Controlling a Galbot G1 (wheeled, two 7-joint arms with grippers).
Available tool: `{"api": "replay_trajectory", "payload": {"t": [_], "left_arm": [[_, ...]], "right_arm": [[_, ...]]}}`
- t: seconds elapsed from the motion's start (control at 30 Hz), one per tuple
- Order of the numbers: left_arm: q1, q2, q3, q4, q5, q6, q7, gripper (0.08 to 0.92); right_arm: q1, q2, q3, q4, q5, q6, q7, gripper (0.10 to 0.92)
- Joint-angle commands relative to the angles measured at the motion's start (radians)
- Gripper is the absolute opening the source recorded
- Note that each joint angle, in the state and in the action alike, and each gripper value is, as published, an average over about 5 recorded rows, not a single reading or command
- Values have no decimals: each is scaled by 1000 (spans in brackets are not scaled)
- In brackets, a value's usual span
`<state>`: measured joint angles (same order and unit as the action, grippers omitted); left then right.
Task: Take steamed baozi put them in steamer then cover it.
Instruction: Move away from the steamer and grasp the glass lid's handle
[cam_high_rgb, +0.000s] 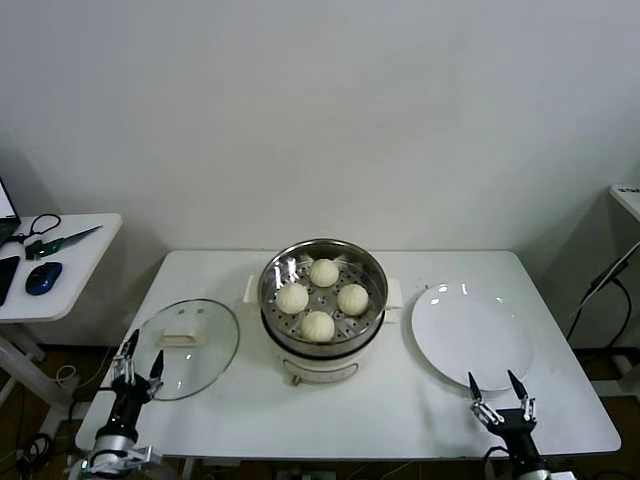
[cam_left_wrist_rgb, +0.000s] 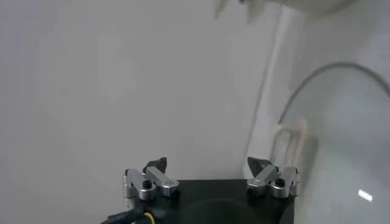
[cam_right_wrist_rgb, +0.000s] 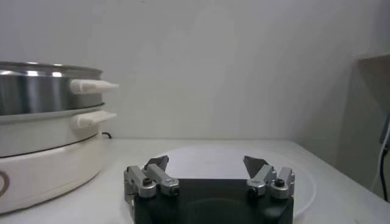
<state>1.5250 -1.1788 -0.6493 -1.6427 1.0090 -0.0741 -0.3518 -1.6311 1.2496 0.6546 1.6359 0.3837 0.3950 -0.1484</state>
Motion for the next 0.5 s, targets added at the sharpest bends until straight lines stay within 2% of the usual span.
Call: {"api": "replay_trajectory", "payload": {"t": [0.03,0.5], "left_arm": [[-69,24,0,144,216,8,-51,823],[-197,-20,40,271,287,9,-66,823]], "right_arm": [[-36,49,2,-2,-33,36,10,823],[-54,55,6,-2,-26,57,19,823]]}}
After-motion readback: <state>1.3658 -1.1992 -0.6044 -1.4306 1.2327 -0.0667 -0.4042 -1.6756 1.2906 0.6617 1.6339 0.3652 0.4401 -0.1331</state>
